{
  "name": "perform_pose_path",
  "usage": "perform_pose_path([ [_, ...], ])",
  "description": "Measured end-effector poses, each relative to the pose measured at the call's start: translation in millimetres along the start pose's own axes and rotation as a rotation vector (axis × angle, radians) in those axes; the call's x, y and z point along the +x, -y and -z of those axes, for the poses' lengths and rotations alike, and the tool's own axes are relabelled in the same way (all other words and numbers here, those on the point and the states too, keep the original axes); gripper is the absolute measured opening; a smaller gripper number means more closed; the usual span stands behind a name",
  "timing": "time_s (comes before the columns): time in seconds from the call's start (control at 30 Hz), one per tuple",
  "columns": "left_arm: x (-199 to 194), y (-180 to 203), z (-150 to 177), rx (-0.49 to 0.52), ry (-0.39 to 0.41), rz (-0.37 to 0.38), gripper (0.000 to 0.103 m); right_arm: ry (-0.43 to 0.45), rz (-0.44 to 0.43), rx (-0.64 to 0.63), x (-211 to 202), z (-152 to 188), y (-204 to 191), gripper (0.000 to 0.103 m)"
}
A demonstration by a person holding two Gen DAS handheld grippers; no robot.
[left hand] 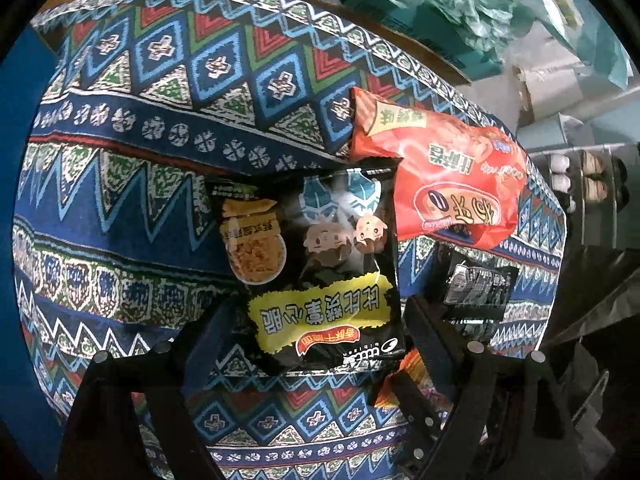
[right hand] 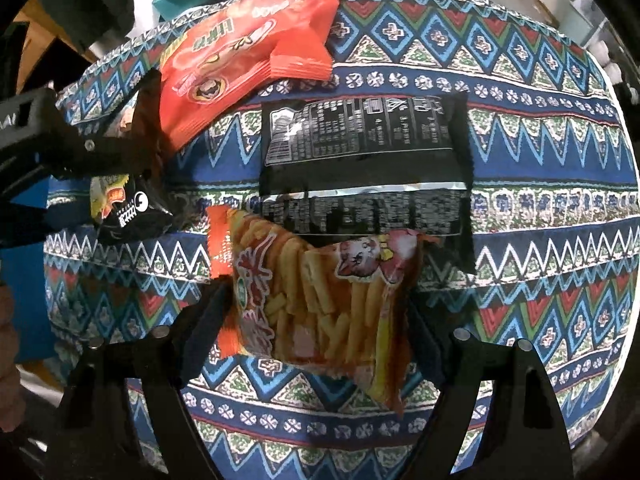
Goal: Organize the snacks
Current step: 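Grasp the orange stick-snack bag with the right gripper while the left grasps the black bag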
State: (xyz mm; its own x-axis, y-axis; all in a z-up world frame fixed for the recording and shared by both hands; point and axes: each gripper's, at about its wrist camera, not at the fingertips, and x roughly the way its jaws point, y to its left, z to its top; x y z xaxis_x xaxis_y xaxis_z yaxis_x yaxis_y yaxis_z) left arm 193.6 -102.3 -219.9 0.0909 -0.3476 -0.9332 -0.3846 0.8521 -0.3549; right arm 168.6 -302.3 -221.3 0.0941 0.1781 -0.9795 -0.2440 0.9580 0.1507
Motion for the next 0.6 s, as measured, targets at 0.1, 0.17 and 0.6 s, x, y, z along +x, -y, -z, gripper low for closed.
perform_pose_path([
  [0.1,-1.3,1.3,0.6,0.028,-0.004,0.002,0.066,0.017,0.008,-0.022,0.9,-2.7,-8.3,0.066],
  [0.17,-1.4,1.3,1.9,0.034,-0.012,0.004,0.06,0.023,0.004,-0.03,-0.8,-2.8,-12.7,0.061],
  [0.6,-30.9,-1.9,25.9,0.153,0.054,-0.092,0.056,0.048,0.015,-0.103,-26.1,4.8,-33.0,0.05],
])
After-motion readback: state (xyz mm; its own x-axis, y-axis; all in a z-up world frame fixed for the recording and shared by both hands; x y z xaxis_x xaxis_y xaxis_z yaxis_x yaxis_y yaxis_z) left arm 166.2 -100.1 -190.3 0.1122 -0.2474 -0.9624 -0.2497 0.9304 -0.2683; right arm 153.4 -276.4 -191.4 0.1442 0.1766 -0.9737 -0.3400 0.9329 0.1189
